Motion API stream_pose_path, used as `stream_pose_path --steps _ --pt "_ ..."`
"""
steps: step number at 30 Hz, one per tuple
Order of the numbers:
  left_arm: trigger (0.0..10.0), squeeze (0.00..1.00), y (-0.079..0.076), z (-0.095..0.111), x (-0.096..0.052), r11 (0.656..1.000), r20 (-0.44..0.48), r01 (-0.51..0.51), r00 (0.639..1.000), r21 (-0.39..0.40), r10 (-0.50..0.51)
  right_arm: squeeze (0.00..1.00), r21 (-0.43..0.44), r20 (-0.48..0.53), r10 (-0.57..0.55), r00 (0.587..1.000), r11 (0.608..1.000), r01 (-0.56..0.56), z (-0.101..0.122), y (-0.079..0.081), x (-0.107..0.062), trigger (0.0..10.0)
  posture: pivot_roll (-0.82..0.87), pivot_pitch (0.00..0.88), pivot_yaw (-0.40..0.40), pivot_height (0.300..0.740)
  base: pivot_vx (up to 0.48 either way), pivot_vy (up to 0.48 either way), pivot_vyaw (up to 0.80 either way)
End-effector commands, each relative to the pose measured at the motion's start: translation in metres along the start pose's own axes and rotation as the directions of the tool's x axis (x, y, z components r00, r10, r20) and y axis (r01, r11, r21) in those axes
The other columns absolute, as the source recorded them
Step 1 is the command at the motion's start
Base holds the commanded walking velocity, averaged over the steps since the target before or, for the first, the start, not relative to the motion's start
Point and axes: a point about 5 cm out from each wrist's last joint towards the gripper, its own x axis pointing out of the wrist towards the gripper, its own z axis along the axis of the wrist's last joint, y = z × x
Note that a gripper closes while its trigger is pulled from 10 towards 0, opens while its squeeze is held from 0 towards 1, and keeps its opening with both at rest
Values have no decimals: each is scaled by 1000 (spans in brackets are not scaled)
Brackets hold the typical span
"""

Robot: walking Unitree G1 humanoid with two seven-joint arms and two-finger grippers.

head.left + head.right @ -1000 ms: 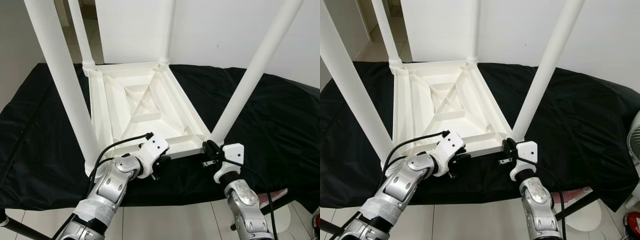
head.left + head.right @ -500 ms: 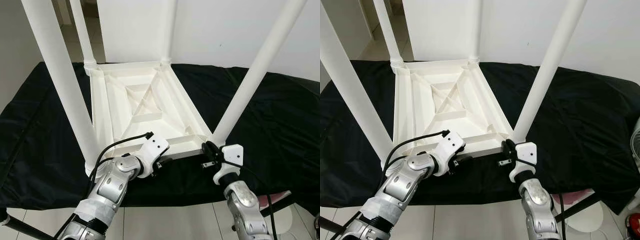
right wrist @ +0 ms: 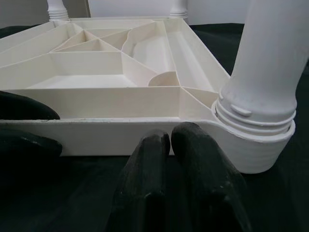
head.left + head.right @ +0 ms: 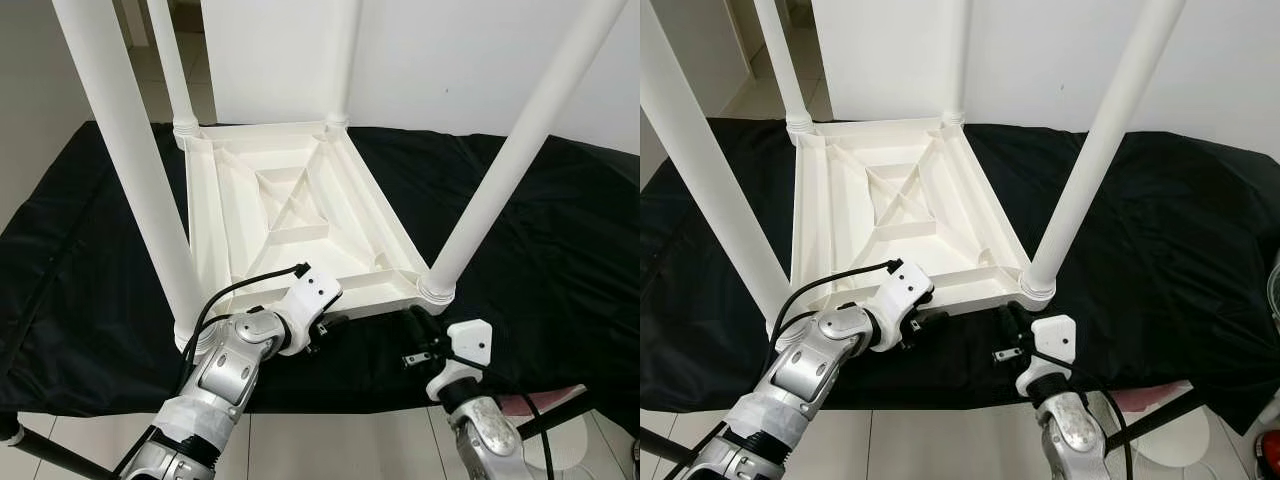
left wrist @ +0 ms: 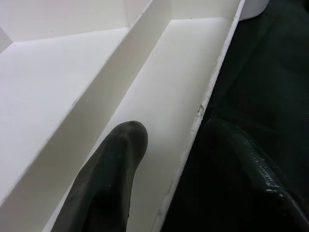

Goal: Building children table

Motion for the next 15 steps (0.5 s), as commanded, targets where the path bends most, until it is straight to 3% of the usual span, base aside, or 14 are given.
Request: stream_pose_path --steps 1,15 --pt "10000 0 4 -24 1 997 -109 -73 992 -35 69 0 1 -7 -27 1000 1000 27 0 -3 -4 10000 -6 84 -21 740 0 0 0" --pt "10000 0 5 -12 10 995 -69 -64 996 -76 59 0 8 -25 -136 990 991 136 -1 -6 -20 10000 -36 89 -3 740 0 0 0"
